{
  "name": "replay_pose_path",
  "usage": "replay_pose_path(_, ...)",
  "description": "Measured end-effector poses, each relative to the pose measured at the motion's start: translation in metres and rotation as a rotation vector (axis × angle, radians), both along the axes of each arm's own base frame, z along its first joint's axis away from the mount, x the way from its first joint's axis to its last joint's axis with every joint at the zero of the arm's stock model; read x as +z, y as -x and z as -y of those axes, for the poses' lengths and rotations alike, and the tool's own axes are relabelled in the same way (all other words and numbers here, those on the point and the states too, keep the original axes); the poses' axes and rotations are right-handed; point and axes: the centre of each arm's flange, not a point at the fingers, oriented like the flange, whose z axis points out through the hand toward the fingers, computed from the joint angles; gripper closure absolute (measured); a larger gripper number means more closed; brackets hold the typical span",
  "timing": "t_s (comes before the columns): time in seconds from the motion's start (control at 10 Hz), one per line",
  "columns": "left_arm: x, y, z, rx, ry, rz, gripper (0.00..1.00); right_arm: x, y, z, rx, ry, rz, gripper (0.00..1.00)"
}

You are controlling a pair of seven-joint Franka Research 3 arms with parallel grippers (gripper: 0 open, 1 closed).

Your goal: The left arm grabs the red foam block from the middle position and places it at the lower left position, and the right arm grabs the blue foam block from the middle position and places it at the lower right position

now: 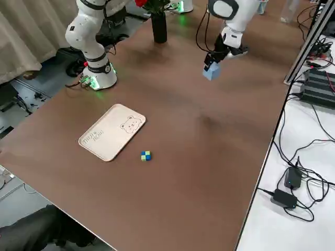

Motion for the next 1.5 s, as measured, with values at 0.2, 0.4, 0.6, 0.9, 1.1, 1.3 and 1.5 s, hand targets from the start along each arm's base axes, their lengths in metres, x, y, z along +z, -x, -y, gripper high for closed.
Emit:
replay_pose_path(0.2,-0.001,0.001,0.009,-0.01,0.0,-0.005,0.0,0.043,0.0,0.093,0.082,-0.033,-0.004,0.39)
replay_pose_path(0.4,-0.001,0.001,0.007,-0.008,0.0,-0.005,0.0,0.063,0.008,0.187,0.166,-0.051,-0.011,0.38)
replay_pose_path(0.6,0.001,0.001,0.006,-0.005,0.0,-0.002,0.0,0.067,0.021,0.259,0.233,-0.065,-0.036,0.37)
replay_pose_path(0.9,0.01,0.007,0.01,-0.013,0.0,0.002,0.0,0.07,0.047,0.344,0.248,-0.102,-0.035,0.37)
replay_pose_path(1.1,0.008,0.009,0.009,-0.011,-0.002,-0.017,0.0,0.046,0.074,0.367,0.244,-0.115,-0.014,0.36)
replay_pose_path(1.3,0.008,0.009,0.004,-0.006,-0.002,-0.02,0.0,0.001,0.114,0.378,0.251,-0.141,-0.037,0.35)
replay_pose_path(1.5,0.008,0.009,0.004,-0.006,-0.002,-0.021,0.0,-0.031,0.144,0.391,0.305,-0.103,-0.07,0.35)
